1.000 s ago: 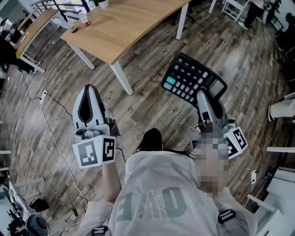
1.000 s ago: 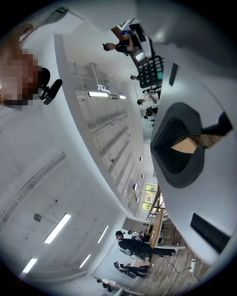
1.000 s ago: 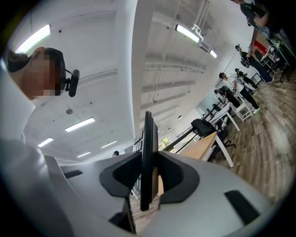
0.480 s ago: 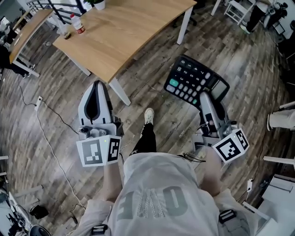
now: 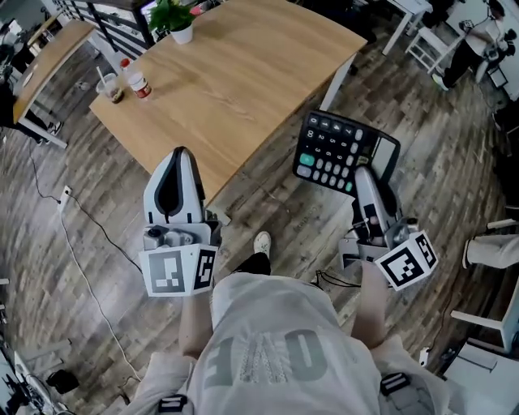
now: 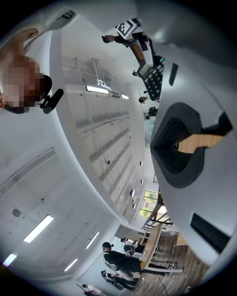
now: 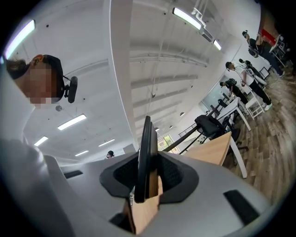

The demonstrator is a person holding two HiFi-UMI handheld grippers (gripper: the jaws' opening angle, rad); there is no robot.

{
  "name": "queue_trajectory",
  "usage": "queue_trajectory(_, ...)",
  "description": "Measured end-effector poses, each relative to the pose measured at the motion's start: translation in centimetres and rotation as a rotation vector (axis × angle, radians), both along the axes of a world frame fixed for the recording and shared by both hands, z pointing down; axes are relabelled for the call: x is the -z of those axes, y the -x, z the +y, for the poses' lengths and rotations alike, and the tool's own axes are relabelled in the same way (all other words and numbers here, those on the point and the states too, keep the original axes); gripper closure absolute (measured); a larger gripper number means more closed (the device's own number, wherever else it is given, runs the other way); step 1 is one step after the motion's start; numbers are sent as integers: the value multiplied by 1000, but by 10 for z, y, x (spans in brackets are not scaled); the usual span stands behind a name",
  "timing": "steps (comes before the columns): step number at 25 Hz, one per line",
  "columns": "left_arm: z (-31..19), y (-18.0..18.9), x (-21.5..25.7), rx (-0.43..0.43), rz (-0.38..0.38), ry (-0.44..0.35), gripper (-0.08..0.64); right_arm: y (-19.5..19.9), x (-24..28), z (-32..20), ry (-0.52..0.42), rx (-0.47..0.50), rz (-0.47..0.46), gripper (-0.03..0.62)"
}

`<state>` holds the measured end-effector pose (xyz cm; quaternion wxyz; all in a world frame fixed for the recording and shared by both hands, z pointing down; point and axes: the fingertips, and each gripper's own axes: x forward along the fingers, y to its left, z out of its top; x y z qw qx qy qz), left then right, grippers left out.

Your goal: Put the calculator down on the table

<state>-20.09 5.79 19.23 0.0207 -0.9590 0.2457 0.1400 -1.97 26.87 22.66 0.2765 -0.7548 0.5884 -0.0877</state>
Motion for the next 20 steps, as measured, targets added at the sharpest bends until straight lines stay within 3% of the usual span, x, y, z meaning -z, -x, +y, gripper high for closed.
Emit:
queue_trajectory(6, -57, -45, 3, 31, -14, -2, 551, -47, -9, -68, -46, 62, -107, 488)
queue_trajectory(12, -86, -79, -1, 61, -42, 1, 551, -83, -16, -102, -51, 100, -157, 494)
queue_trajectory(20, -116, -145, -9, 147, -55, -1, 551, -168, -28, -138, -33, 159, -179, 497)
